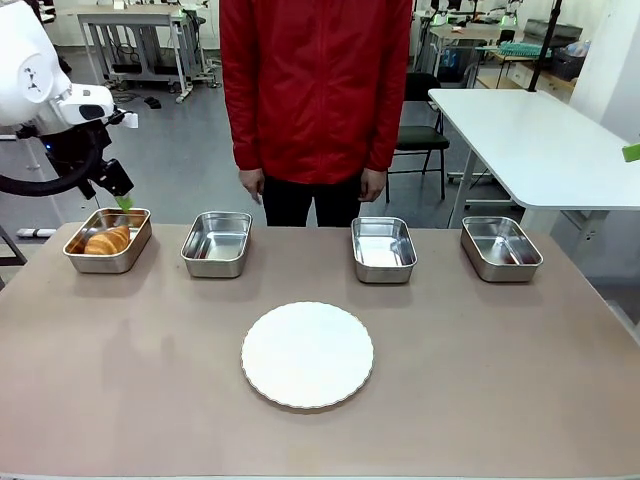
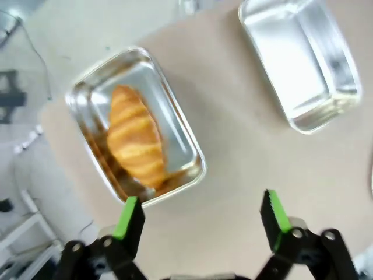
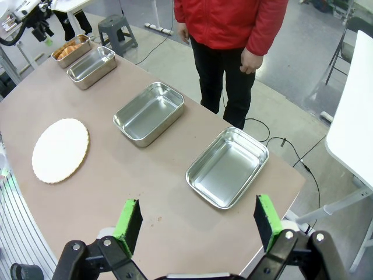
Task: Place the bread in the container.
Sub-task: Place the Butter Roll into the Airtight Container indicated by the human.
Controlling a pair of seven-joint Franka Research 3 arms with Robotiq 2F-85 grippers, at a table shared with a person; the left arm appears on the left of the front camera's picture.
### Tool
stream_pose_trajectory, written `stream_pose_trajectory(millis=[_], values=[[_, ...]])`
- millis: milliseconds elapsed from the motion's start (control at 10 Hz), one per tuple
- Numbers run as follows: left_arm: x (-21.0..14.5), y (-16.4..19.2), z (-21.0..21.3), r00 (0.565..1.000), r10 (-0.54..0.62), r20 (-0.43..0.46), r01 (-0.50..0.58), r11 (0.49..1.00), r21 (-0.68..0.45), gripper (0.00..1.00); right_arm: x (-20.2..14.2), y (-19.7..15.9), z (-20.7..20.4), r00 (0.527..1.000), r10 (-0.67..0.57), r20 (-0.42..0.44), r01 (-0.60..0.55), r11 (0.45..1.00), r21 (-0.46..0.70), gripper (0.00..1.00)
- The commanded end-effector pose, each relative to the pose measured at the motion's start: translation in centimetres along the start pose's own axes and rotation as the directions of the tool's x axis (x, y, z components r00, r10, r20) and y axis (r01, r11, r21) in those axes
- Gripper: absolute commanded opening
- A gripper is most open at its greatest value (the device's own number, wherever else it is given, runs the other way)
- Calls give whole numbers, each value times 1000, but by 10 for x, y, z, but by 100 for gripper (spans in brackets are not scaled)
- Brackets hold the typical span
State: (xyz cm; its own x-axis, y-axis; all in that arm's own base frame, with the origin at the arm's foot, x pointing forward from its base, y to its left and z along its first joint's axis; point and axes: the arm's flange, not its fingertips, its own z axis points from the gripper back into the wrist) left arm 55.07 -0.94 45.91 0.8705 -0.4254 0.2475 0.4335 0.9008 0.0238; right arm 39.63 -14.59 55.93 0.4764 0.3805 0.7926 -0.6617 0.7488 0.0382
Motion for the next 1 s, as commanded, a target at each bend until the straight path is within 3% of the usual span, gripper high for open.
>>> stream_pose_trajectory(millis=[0, 300, 600, 900], values=[[-53, -34, 14, 997, 39, 64, -41, 999, 36, 100, 0, -1, 0, 1000, 6, 20, -7, 1000, 7, 100], [-89, -64, 23, 997, 36, 65, -38, 999, 20, 100, 0, -1, 0, 1000, 6, 20, -7, 1000, 7, 100], [-109, -72, 24, 998, 38, 49, -35, 998, -58, 100, 0, -1, 0, 1000, 6, 20, -7, 1000, 7, 100], [-102, -74, 23, 999, 22, 43, -21, 1000, -11, 100, 0, -1, 0, 1000, 6, 20, -7, 1000, 7, 100]])
